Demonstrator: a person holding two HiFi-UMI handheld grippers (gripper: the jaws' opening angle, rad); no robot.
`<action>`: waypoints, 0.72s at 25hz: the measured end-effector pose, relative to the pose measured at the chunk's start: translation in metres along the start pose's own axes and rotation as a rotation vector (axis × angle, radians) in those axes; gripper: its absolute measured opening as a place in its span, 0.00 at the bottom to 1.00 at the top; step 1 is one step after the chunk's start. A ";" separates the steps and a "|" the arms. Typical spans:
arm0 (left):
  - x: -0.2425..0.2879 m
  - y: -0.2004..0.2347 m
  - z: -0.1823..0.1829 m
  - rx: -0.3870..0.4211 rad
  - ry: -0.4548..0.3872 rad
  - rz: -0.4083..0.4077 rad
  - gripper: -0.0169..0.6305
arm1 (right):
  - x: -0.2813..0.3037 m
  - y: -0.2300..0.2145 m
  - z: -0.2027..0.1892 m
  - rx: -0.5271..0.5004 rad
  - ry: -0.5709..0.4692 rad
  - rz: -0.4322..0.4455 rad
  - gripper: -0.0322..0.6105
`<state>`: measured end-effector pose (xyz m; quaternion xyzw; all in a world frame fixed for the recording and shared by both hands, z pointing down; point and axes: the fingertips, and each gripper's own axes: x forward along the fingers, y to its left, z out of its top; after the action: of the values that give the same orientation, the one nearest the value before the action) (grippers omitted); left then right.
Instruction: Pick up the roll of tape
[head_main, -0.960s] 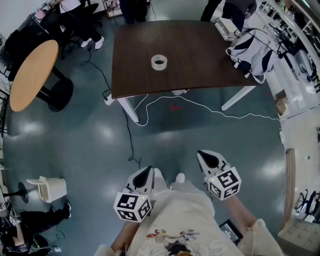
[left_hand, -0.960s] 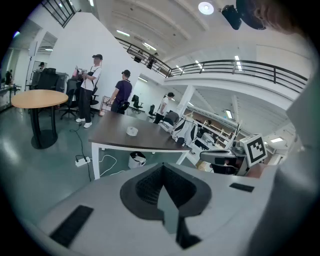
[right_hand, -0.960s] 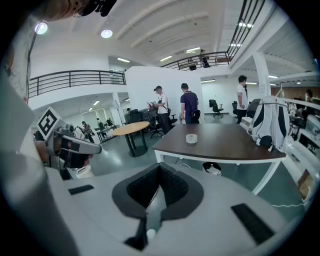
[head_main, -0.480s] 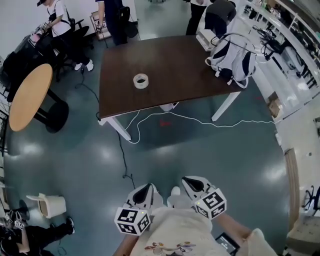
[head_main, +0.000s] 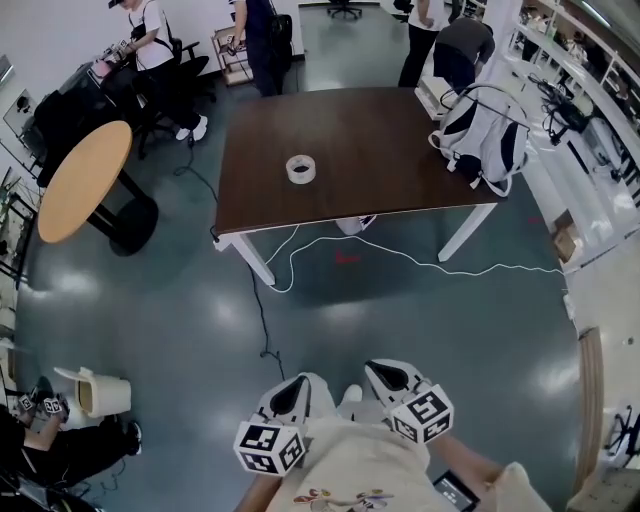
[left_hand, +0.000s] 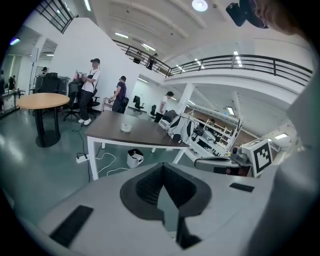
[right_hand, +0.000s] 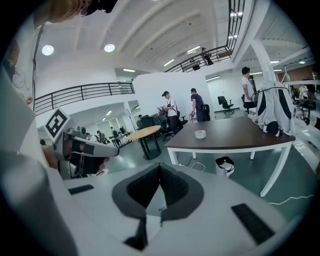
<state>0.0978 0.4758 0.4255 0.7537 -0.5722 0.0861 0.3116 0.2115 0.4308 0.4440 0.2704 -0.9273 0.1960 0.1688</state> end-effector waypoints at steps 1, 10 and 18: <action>-0.001 0.000 -0.001 -0.007 0.001 0.008 0.03 | -0.001 -0.001 0.002 0.008 -0.003 0.005 0.06; 0.020 -0.003 0.010 -0.006 0.010 -0.014 0.03 | 0.004 -0.022 0.012 0.051 -0.005 -0.005 0.06; 0.090 0.053 0.053 -0.046 0.028 -0.056 0.03 | 0.085 -0.060 0.043 0.052 0.031 -0.012 0.06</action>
<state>0.0667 0.3649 0.4469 0.7609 -0.5481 0.0750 0.3391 0.1683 0.3275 0.4584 0.2771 -0.9176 0.2230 0.1773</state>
